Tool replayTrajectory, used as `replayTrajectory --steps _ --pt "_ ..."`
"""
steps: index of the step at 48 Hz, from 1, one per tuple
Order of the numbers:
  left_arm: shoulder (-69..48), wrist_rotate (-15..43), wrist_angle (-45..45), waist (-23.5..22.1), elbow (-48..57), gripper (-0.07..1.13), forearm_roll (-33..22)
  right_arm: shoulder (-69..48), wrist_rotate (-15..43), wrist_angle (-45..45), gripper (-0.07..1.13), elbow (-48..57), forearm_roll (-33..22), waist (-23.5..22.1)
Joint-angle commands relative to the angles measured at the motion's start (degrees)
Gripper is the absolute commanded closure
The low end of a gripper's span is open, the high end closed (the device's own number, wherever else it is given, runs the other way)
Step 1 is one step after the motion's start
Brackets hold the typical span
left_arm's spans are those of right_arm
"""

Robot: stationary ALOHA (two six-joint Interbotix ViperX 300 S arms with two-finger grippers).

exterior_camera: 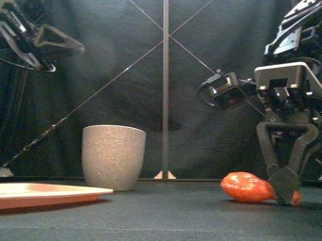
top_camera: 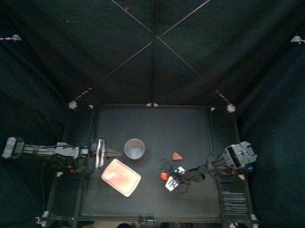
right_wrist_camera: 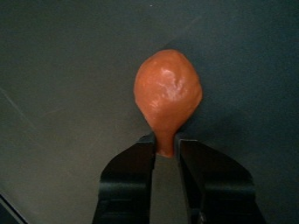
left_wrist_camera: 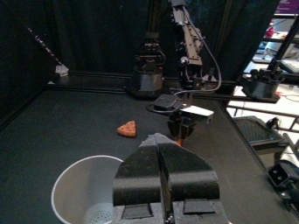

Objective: Pick the drumstick then place it on the pink plate
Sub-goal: Place drumstick on the pink plate

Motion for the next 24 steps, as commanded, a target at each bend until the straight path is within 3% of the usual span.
replayTrajectory --steps 1,10,24 --pt "0.26 -0.09 -0.53 0.00 -0.62 1.00 -0.09 -0.88 0.09 0.00 0.58 -1.32 -0.09 0.00" --pt "0.26 0.00 -0.53 0.00 -0.62 1.00 -0.09 -2.02 -0.62 -0.18 0.58 -6.24 -2.64 0.00" --pt "0.26 0.00 -1.67 0.09 -0.70 1.00 -0.09 1.67 -0.53 -1.49 0.58 -18.28 -18.37 -0.35"
